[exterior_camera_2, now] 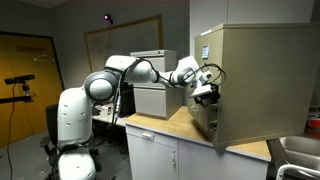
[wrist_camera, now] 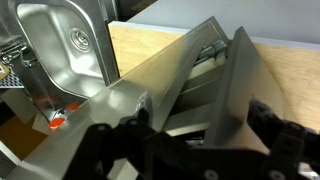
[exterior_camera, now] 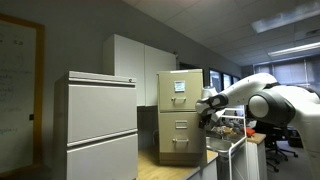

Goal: Close the bottom drawer

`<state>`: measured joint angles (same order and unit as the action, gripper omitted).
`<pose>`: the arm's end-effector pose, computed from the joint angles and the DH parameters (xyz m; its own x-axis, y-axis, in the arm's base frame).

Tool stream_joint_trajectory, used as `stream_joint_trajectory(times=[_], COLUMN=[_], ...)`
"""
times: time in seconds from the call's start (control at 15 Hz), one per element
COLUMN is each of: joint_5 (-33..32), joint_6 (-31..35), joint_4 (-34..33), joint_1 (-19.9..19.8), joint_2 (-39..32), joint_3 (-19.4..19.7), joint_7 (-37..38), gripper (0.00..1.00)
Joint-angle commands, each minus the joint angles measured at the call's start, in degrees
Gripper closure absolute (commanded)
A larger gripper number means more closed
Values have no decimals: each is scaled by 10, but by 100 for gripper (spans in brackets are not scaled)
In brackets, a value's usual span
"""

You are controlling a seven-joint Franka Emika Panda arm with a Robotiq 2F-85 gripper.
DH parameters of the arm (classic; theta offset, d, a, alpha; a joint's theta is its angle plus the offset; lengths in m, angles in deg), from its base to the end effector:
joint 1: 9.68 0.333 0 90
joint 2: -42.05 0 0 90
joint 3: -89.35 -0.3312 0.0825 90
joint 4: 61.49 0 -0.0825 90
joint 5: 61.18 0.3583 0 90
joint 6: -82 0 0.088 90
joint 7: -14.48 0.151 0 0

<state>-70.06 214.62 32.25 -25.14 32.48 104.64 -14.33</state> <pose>0.5639 -0.3305 0.5596 0.9362 0.1241 0.3287 -0.0197 -0.9155 0.4017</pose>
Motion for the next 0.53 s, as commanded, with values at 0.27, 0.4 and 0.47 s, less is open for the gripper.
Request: stream_joint_trajectory(times=[0.27,0.4,0.47], joint_5=[-57,-58,-49], joint_6=[-3,-12,-18], joint_4=[117,146,158], joint_1=[4,9,12], joint_2=[65,87,98], joint_3=[-5,-11,-15], joint_7=[39,32,21], gripper=[0,0,0])
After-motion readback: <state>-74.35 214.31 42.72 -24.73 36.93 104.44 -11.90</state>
